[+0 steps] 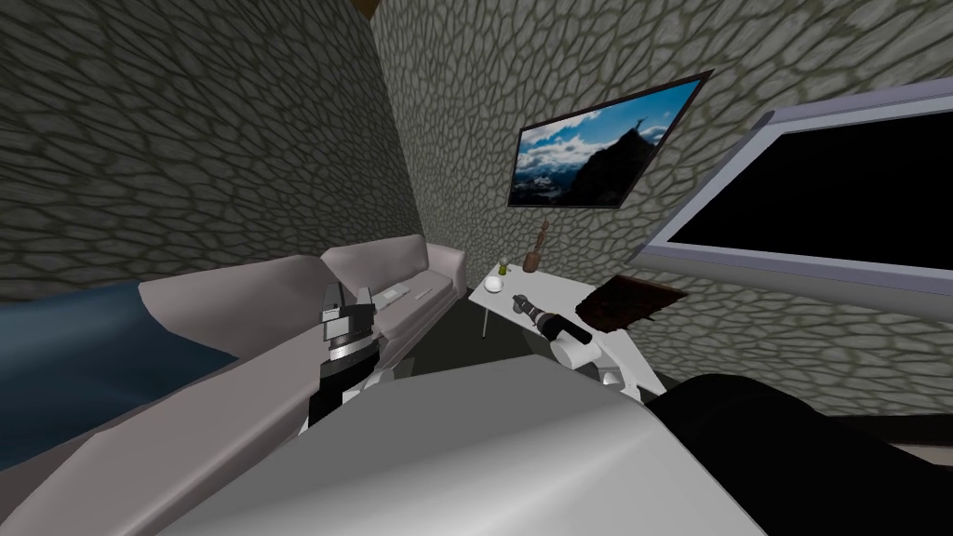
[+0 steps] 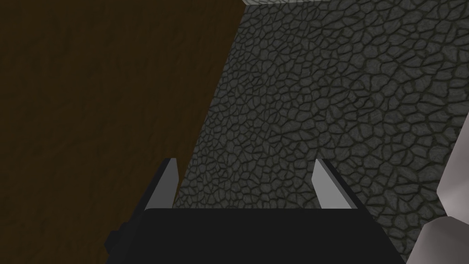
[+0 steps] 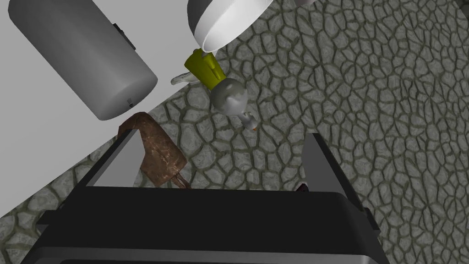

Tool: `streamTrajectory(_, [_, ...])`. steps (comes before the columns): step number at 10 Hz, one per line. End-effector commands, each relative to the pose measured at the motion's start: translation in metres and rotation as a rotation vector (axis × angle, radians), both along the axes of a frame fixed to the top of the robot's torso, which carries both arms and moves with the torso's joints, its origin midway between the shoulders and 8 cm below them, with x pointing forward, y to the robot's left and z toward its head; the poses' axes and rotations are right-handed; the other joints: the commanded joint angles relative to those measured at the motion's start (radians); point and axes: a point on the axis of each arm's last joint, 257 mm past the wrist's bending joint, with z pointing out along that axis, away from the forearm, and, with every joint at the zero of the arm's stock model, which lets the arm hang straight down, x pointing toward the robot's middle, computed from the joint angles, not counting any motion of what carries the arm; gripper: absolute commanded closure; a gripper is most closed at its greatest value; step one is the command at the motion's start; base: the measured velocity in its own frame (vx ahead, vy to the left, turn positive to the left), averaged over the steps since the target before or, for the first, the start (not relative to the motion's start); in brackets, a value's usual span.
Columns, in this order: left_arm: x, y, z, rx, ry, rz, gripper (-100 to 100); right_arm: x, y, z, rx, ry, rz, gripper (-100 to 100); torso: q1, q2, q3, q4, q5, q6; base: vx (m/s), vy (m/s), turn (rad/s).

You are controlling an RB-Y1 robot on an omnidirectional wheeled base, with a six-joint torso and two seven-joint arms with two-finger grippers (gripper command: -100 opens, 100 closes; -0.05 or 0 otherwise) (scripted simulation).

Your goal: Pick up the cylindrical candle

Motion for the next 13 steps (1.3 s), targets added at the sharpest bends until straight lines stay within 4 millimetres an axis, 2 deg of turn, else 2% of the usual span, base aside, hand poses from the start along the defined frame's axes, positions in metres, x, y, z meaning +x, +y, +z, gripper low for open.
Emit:
streamTrajectory(1, [0.0,0.0,0.0,0.0,0.0,0.0,0,-0.004,-0.002,-0.009,-0.035,0.043,0.011,-100,0.0,0.0,0.0,0.0,0.0,0.0,0.022,-0.001,0.023])
streamTrajectory(7, [0.0,0.0,0.0,0.0,0.0,0.0,0,-0.019,-0.019,-0.044,-0.202,0.212,0.086,-100,-0.001,-0.001,-0.001,0.0,0.0,0.0,0.031,-0.009,0.02])
streamTrajectory(13, [0.0,0.0,0.0,0.0,0.0,0.0,0,-0.036,-0.036,-0.07,-0.346,0.367,0.169,-100,-0.001,-0.001,-0.001,0.0,0.0,0.0,0.033,-0.012,0.012])
